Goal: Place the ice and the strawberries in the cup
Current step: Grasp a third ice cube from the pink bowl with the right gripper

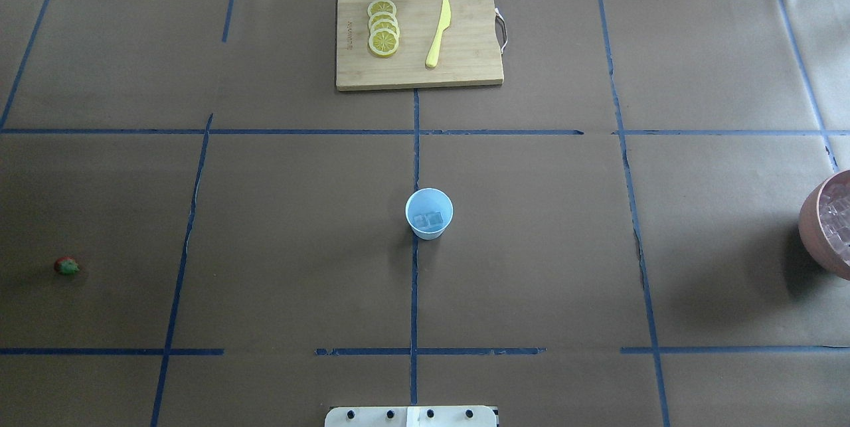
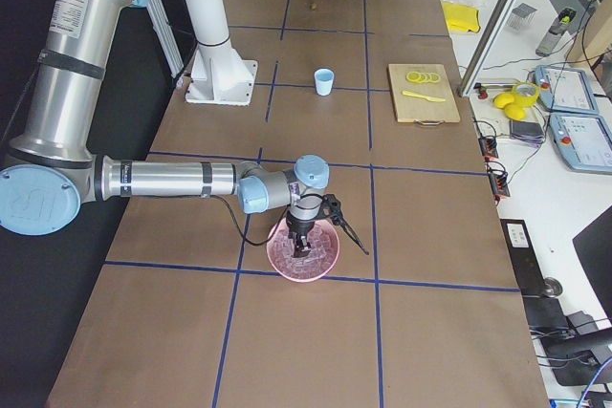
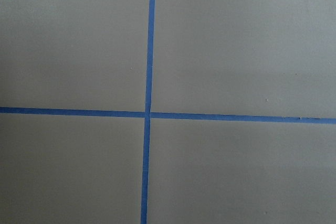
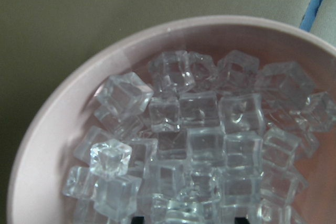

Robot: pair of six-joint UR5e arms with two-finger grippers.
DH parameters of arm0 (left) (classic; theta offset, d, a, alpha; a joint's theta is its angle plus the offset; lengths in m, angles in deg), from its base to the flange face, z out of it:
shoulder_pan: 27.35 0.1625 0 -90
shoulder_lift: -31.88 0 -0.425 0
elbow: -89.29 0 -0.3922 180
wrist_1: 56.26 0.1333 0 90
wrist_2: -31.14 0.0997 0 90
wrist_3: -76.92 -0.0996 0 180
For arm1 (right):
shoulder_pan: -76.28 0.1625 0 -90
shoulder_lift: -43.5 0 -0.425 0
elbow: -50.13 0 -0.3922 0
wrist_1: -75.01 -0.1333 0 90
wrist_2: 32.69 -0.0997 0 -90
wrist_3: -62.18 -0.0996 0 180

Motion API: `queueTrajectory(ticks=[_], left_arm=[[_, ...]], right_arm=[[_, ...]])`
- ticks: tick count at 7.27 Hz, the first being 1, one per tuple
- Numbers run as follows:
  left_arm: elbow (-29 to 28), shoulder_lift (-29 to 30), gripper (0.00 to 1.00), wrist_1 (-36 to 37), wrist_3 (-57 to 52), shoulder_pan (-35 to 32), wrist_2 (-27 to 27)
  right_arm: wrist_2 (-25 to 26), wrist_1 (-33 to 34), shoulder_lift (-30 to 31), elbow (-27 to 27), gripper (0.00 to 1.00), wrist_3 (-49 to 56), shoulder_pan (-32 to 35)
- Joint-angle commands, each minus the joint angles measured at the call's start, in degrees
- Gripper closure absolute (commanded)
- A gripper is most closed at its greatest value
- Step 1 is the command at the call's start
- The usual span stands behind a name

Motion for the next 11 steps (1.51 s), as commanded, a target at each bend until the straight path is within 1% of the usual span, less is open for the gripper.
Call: queueTrajectory(ticks=[1,2,3,4,5,6,7,8,9,10,11], left_arm=[[0.00,0.06,0.00,0.00,0.00,0.02,0.00],[0.00,0.06,0.00,0.00,0.00,0.02,0.00],[0.00,0.06,0.00,0.00,0.00,0.02,0.00],[0.00,0.06,0.00,0.00,0.00,0.02,0.00],[0.09,0.06,0.00,0.00,0.00,0.02,0.00],[0.00,0.06,0.00,0.00,0.00,0.02,0.00],[0.09,0.06,0.00,0.00,0.00,0.02,-0.09],[0.09,0.06,0.00,0.00,0.00,0.02,0.00],[0.00,0.06,0.00,0.00,0.00,0.02,0.00],[0.00,-0.03,0.00,0.09,0.00,0.02,0.00],[0.00,-0.03,0.00,0.00,0.00,0.02,0.00]], right_arm=[[-0.10,0.00,0.01,-0.11,0.50,0.01,0.00],[-0.10,0.00,0.01,-0.29,0.74,0.10,0.00],[-0.10,0.00,0.01,-0.38,0.93,0.19,0.00],[-0.10,0.26,0.01,-1.51,1.00,0.19,0.00],[-0.36,1.22,0.62,-4.65,1.00,0.19,0.35],[-0.54,5.49,1.32,-10.60,1.00,0.19,0.87],[-0.54,13.63,0.46,-17.27,1.00,0.19,2.62],[-0.63,19.54,-2.51,-21.43,1.00,0.10,3.77],[-1.76,21.25,-6.89,-21.99,1.00,-0.94,3.78],[-4.47,23.27,-11.20,-21.74,1.00,-2.61,3.69],[-5.54,25.29,-16.55,-21.39,1.00,-7.84,2.39]])
